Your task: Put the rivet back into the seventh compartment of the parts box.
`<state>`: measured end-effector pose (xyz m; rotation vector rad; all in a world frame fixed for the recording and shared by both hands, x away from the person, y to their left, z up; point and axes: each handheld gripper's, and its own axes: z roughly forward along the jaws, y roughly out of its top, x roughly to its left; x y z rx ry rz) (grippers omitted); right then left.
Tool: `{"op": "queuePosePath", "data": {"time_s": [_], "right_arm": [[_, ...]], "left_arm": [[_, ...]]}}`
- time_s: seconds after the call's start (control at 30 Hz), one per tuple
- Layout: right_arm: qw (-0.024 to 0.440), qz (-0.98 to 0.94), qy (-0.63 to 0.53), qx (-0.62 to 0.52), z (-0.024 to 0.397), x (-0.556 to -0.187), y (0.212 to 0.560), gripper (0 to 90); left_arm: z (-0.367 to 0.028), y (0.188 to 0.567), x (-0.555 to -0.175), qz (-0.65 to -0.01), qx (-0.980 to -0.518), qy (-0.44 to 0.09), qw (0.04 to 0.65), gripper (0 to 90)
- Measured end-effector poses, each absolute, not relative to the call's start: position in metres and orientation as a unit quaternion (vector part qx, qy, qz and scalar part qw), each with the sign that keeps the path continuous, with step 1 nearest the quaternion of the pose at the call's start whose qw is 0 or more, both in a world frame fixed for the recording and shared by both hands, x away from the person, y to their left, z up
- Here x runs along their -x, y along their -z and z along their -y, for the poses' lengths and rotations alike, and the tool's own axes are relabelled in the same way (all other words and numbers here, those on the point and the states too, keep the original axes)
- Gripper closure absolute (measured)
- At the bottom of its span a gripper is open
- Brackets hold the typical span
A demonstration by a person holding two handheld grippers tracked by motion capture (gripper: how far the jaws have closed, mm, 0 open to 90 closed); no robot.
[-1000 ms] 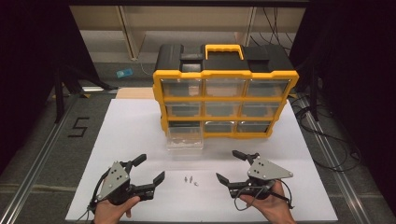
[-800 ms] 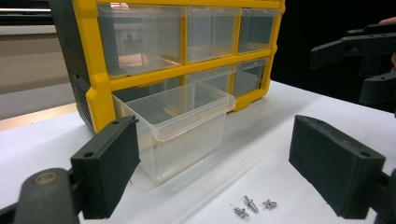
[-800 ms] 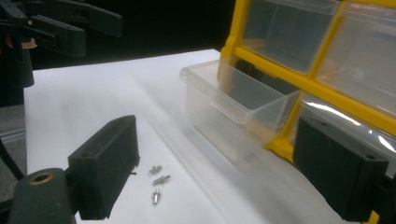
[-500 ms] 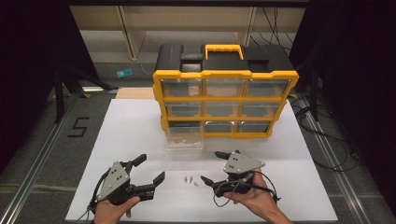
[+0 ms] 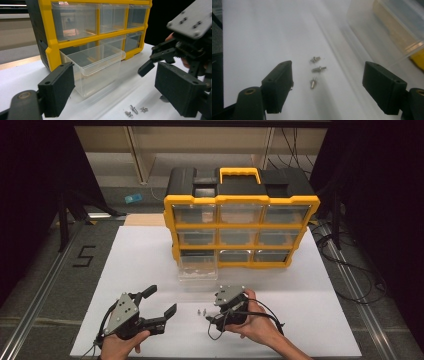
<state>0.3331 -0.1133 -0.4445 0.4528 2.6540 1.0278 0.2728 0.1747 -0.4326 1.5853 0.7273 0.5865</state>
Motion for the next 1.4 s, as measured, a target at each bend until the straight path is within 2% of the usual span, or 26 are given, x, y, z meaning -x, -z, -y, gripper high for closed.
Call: {"op": "queuePosePath", "data": {"time_s": [0.23,0.43,0.83,0.87,0.93,0.97,1.07,1.1,1.4], "right_arm": [[0.108,-0.932,-0.305,-0.163,0.101,-0.343,0.455,28.1],[0.095,-0.941,-0.28,-0.163,0.092,-0.349,0.459,35.8],[0.06,-0.957,-0.236,-0.16,0.083,-0.355,0.468,60.5],[0.056,-0.958,-0.234,-0.155,0.082,-0.356,0.47,65.8],[0.055,-0.959,-0.232,-0.154,0.082,-0.357,0.47,67.4],[0.041,-0.96,-0.233,-0.151,0.081,-0.359,0.47,72.8],[0.037,-0.96,-0.232,-0.153,0.081,-0.359,0.47,75.8],[0.034,-0.96,-0.229,-0.155,0.081,-0.359,0.469,80.6],[0.035,-0.961,-0.229,-0.149,0.081,-0.359,0.469,83.2]], "left_arm": [[-0.175,0.432,-0.273,-0.316,-0.684,-0.253,0.607,15.8],[-0.175,0.432,-0.273,-0.316,-0.684,-0.253,0.607,15.9],[-0.174,0.433,-0.273,-0.314,-0.685,-0.251,0.607,16.0],[-0.174,0.432,-0.273,-0.315,-0.684,-0.251,0.608,16.0],[-0.174,0.432,-0.273,-0.316,-0.684,-0.251,0.608,16.0],[-0.174,0.432,-0.273,-0.314,-0.685,-0.251,0.607,16.0],[-0.174,0.432,-0.273,-0.316,-0.684,-0.251,0.608,16.0],[-0.174,0.432,-0.273,-0.315,-0.684,-0.251,0.609,16.1],[-0.175,0.432,-0.273,-0.313,-0.684,-0.252,0.609,16.1]]}}
